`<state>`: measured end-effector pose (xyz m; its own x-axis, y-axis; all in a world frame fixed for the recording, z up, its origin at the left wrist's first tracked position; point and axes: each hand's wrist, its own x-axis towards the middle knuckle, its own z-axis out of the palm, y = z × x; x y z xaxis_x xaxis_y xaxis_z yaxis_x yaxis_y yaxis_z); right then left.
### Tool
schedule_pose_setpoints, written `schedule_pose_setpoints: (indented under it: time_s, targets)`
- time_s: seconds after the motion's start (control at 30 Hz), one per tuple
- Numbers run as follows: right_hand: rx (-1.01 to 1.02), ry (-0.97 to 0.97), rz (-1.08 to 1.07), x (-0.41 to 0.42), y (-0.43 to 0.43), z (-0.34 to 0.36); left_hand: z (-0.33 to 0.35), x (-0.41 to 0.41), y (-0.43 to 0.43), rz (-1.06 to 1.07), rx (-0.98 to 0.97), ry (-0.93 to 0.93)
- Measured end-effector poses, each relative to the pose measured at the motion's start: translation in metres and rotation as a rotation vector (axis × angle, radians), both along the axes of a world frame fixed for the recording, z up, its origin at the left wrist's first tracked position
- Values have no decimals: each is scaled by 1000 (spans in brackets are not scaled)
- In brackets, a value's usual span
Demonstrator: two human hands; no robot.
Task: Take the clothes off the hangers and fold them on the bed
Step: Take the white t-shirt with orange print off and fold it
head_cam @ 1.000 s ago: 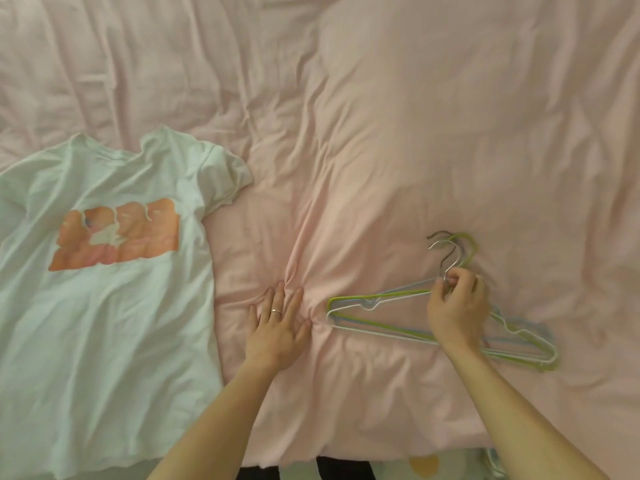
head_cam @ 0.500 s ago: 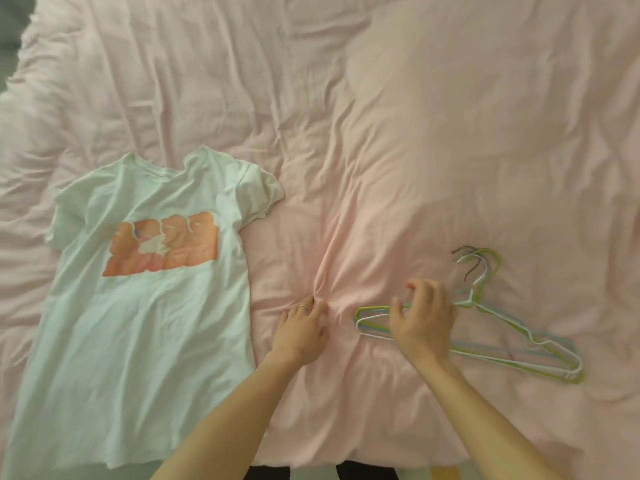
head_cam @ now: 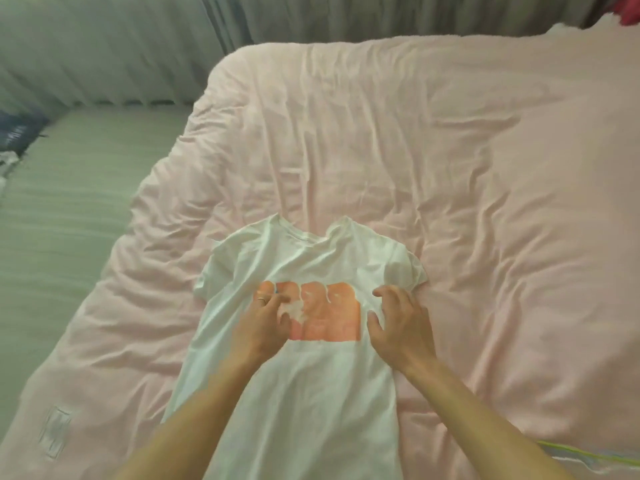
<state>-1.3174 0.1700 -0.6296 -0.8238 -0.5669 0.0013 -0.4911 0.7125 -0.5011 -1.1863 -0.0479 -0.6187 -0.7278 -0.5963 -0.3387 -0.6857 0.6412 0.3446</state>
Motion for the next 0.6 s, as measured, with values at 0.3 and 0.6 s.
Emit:
schedule_pose_setpoints:
  time_s: [0.3,0.6]
  targets:
    - [166,-154,-163,-73,-137,-14,-10,-37,-195,15,16,56]
    - [315,-285,-284,-147,-146,-35,-46,-124,-229,-120,42,6]
